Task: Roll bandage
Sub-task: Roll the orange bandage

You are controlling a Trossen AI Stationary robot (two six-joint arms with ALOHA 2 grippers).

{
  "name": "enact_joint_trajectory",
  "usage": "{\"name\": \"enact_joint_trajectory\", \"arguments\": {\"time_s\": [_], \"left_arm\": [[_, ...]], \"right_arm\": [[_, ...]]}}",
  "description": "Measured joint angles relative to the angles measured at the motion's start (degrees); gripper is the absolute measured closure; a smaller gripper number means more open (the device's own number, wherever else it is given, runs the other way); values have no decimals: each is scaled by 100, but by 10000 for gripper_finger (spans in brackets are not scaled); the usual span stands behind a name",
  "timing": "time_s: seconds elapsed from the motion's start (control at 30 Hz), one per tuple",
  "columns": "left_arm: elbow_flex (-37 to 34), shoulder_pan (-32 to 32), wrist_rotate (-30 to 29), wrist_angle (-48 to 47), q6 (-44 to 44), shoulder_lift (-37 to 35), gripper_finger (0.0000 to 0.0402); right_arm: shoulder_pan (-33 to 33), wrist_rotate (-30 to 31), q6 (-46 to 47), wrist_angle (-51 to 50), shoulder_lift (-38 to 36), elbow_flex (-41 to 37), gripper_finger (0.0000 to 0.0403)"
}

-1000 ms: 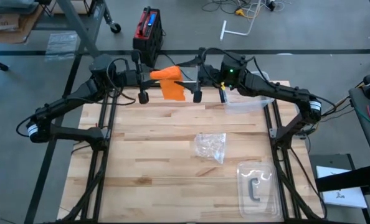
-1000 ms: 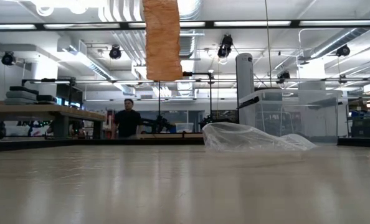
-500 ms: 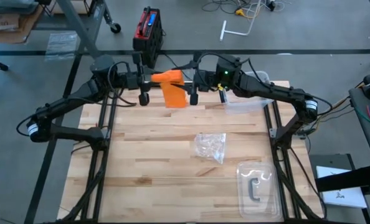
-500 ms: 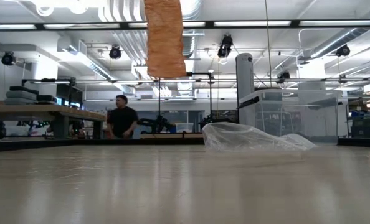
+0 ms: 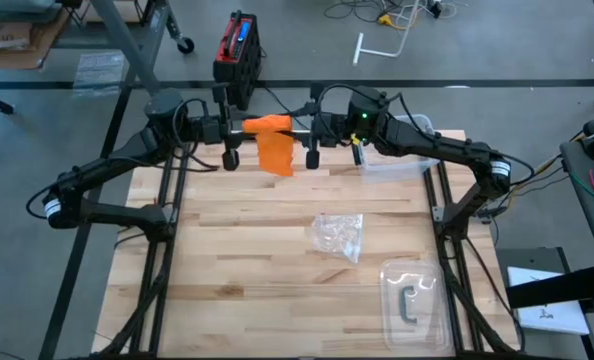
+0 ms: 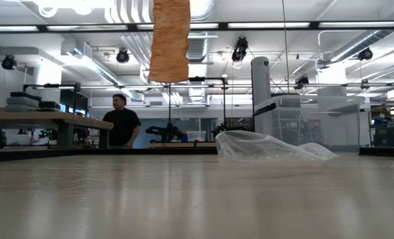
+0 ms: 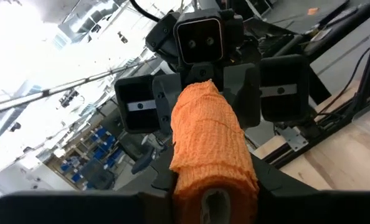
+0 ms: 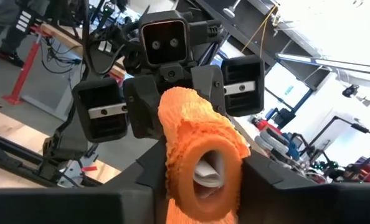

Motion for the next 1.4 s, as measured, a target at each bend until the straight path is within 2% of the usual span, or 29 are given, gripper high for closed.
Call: {"name": "enact_joint_trajectory", "arguments": {"time_s": [0.13, 0.2, 0.27, 0.47, 0.6, 0.77, 0.9, 1.03, 1.4], "left_arm": [[-2, -2, -139, -64, -1368, 1, 260], [-1, -2, -286, -88, -2373, 0, 233], [0, -2, -292, -185, -2982, -10, 207], [0, 61, 21, -413, -3852, -156, 139], [0, 263, 259, -589, -4077, -214, 115], [0, 401, 1157, -559, -4682, -182, 111], [0, 458, 1675, -600, -5171, -111, 117], [0, 457, 1787, -598, -5253, -61, 123], [0, 455, 1793, -552, -5076, -24, 141]], "right_arm": [[0, 7, -299, -26, -10, 0, 302], [0, 44, -672, -69, -58, 0, 303], [-9, 39, -1001, -114, -111, 0, 301], [1, -28, -2019, -198, -177, 0, 295], [-2, -22, -2244, -215, -171, 0, 303], [-7, -387, -2343, -376, -170, 0, 304], [31, -455, -2800, -579, -144, 0, 297], [31, -455, -3304, -652, -144, 0, 294], [31, -455, -3986, -614, -144, 0, 296]]}}
